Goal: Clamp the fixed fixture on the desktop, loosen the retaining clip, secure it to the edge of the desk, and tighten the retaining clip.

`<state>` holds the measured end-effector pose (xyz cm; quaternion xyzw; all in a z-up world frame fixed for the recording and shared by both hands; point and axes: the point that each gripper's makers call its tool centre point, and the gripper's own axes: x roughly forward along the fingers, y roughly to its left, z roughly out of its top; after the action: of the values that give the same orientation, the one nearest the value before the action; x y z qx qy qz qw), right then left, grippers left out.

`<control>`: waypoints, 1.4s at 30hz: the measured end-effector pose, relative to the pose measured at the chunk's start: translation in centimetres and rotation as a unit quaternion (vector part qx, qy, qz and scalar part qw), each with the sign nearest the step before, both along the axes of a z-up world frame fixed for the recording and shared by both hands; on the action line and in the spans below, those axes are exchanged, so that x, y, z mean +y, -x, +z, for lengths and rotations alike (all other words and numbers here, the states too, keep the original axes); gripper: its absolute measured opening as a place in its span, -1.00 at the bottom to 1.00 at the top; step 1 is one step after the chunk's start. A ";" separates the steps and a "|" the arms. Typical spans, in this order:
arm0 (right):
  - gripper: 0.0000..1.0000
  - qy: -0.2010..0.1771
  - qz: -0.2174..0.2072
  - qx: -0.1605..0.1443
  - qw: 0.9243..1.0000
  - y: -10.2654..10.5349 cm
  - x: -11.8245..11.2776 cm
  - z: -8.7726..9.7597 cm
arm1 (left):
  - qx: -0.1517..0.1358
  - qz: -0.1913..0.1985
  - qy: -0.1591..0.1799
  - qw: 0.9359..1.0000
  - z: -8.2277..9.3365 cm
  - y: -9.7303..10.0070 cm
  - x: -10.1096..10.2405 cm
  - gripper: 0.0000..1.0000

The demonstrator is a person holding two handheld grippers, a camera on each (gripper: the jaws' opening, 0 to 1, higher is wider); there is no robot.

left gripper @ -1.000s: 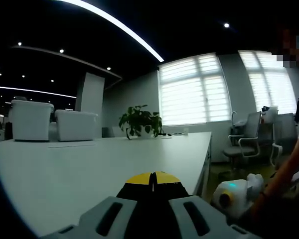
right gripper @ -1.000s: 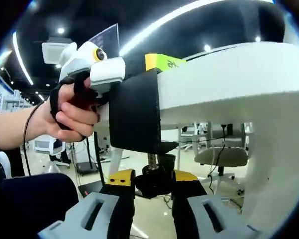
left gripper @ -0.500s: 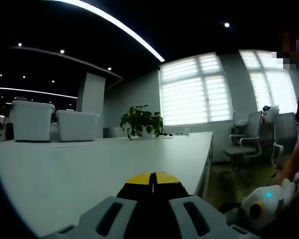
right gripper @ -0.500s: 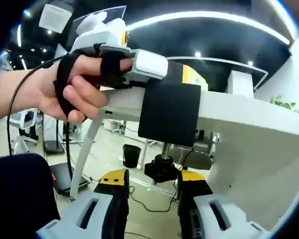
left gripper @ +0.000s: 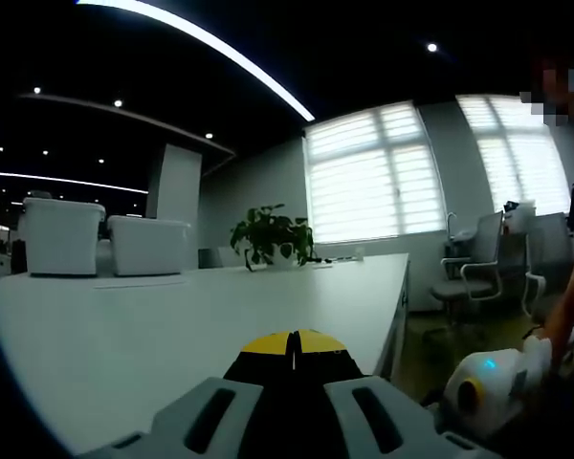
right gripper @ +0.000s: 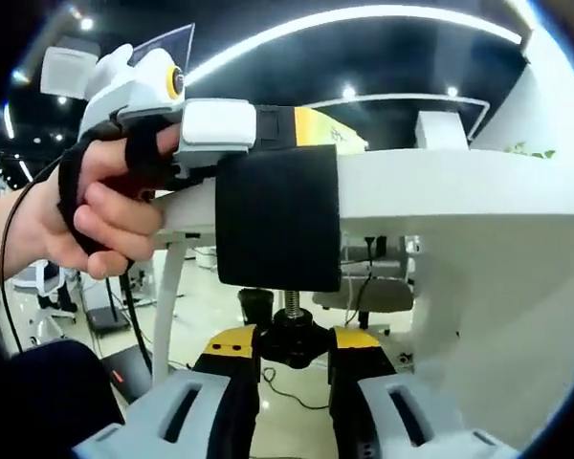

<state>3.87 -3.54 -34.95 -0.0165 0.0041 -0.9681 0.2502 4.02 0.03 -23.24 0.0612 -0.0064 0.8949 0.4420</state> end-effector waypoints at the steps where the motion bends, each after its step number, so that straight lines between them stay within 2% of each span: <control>1: -0.50 0.001 0.007 0.004 1.000 0.0 -0.1 0.0 | 0.000 0.000 0.000 1.000 0.0 0.0 0.0 -0.98; 2: -0.50 0.000 0.013 0.007 1.000 0.1 -0.1 0.0 | 0.001 0.000 0.000 1.000 0.0 0.1 0.0 -0.98; 3: -0.50 0.001 0.020 0.006 1.000 1.5 0.3 -0.1 | 0.002 0.000 0.000 1.000 0.0 0.1 0.0 -0.98; 4: -0.50 0.001 0.031 0.007 0.999 1.5 -0.2 -0.1 | 0.004 0.001 0.000 1.000 0.1 0.1 -0.1 -0.98; 5: -0.50 0.003 0.041 0.006 0.999 1.3 -0.8 -0.1 | 0.004 0.001 0.000 1.000 0.1 0.1 -0.1 -0.98; 11: -0.49 0.001 0.112 0.008 0.994 -0.3 -0.8 0.0 | 0.002 0.000 -0.002 1.000 0.1 0.1 -0.1 -0.98; 12: -0.49 0.004 0.125 0.006 0.992 -0.1 -0.7 -0.1 | 0.002 0.000 -0.002 1.000 0.1 0.1 -0.1 -0.98; 15: -0.49 0.001 0.153 0.009 0.988 0.3 -0.4 -0.1 | -0.001 -0.001 0.001 1.000 0.0 0.0 0.0 -0.98; 18: -0.48 0.000 0.162 0.015 0.987 -0.4 -0.5 0.0 | -0.002 -0.001 0.001 1.000 0.0 0.0 0.0 -0.98; 26: -0.47 -0.022 0.145 0.024 0.989 -1.6 -0.6 0.3 | -0.002 0.000 0.001 1.000 0.0 0.3 -0.1 -0.98; 28: -0.40 0.006 0.106 0.004 0.994 -1.2 0.5 0.4 | -0.002 -0.001 0.001 1.000 0.0 0.3 -0.2 -0.98; 30: -0.32 0.006 0.081 -0.011 0.997 -1.6 0.9 0.4 | -0.005 -0.002 0.001 1.000 0.0 0.4 -0.2 -0.98; 31: -0.30 0.022 0.057 -0.019 0.998 -1.7 1.3 0.5 | -0.017 -0.003 -0.001 1.000 -0.1 0.4 -0.2 -0.98; 32: -0.30 0.032 0.059 -0.025 0.997 -2.1 1.0 0.6 | -0.019 -0.003 -0.001 1.000 -0.1 0.5 -0.2 -0.98; 36: -0.30 0.011 0.038 -0.019 0.999 -2.2 0.7 0.3 | -0.016 -0.004 0.000 1.000 -0.1 0.3 -0.1 -0.98; 40: -0.30 0.026 0.022 -0.027 0.999 -1.1 0.1 0.0 | -0.008 -0.002 0.001 1.000 0.0 0.2 -0.1 -0.98; 42: -0.32 0.001 0.026 -0.015 1.000 -0.7 -0.5 0.1 | -0.007 -0.003 0.001 1.000 0.0 0.2 -0.1 -0.98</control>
<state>4.60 -4.01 -34.89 -0.0018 -0.0010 -0.9615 0.2749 3.78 -0.06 -23.25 0.0546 -0.0090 0.8942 0.4442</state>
